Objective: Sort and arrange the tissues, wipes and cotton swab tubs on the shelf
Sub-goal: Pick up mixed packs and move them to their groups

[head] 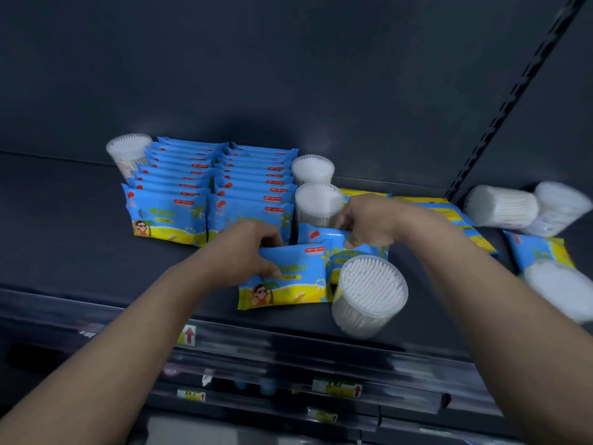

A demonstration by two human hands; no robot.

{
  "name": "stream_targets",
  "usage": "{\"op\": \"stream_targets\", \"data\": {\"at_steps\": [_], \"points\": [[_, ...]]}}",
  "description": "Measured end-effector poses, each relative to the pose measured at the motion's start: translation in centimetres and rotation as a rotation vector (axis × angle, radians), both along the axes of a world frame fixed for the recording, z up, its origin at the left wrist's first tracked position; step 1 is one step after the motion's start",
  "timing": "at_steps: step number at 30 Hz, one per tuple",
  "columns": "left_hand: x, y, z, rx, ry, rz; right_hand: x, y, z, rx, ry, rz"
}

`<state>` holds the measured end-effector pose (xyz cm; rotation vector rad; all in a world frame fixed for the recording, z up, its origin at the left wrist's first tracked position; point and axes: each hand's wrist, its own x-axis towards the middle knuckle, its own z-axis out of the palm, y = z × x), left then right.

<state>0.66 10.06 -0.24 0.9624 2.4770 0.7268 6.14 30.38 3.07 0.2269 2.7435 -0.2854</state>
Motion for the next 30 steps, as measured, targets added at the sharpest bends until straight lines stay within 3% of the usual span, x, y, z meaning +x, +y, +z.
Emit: {"op": "stream_targets", "data": {"at_steps": [11, 22, 30], "points": [[0.4, 0.7, -0.6, -0.106, -0.032, 0.049, -0.1, 1.7, -1.1, -0.037, 0.023, 0.035], [1.5, -0.5, 0.0, -0.023, -0.026, 0.16, -0.8, 0.1, 0.0, -0.125, 0.105, 0.236], [1.0, -2.9, 0.3, 0.05, 0.031, 0.244, -1.6, -2.5, 0.8, -0.101, 0.163, 0.268]]}}
